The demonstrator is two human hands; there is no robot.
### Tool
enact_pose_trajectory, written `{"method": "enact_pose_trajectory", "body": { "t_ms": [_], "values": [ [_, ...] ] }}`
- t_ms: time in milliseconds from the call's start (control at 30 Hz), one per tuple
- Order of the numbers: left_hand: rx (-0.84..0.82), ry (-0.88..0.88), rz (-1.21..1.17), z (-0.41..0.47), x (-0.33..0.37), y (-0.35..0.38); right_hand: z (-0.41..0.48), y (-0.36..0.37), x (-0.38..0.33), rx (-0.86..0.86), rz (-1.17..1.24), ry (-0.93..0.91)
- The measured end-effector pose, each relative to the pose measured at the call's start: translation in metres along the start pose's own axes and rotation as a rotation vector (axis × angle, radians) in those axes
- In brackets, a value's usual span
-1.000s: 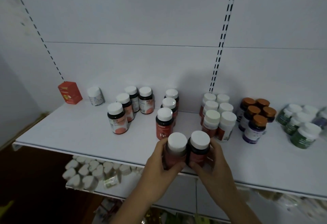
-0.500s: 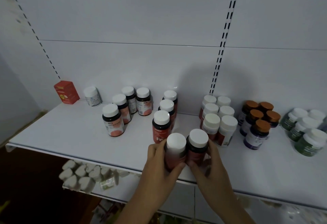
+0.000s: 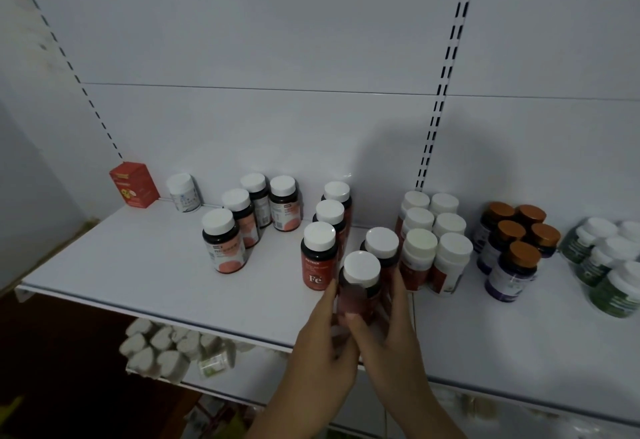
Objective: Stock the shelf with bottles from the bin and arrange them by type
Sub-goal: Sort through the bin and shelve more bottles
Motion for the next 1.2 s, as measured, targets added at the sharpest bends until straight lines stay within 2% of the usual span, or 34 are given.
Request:
{"method": "enact_pose_trajectory", "body": {
  "t_ms": [167, 367, 633, 833, 967, 1200],
  "values": [
    [-0.077, -0.048, -0.037, 0.005, -0.004, 0.003, 0.018, 0.01, -0.002, 0.04, -0.016, 0.005],
    [-0.115, -0.007, -0.054, 0.009, -0.001, 0.0, 0.043, 0.014, -0.001, 0.141, 0.013, 0.023],
    [0.095, -0.028, -0.114, 0.004, -0.008, -0.03, 0.073, 0.03, -0.005, 0.218, 0.065, 0.054],
    [0.192, -0.007, 0.105, 0.026, -0.017, -0.058, 0.092, 0.034, -0.008, 0.272, 0.069, 0.07],
    [0.163, -0.043, 0.205, 0.04, -0.028, -0.065, 0.098, 0.035, -0.009, 0.277, 0.061, 0.091],
    [0.101, -0.116, 0.128, 0.046, -0.031, -0.061, 0.113, 0.037, -0.01, 0.314, 0.076, 0.116]
  ]
}}
Point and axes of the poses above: each hand's wrist, its own z-axis towards the middle knuckle, its own y-axis out of the palm, x = y × z, the point moved 2 cm from there along z, towards the middle knuckle, and after that the axes turned 11 degrees about z, right-handed, at the moved point
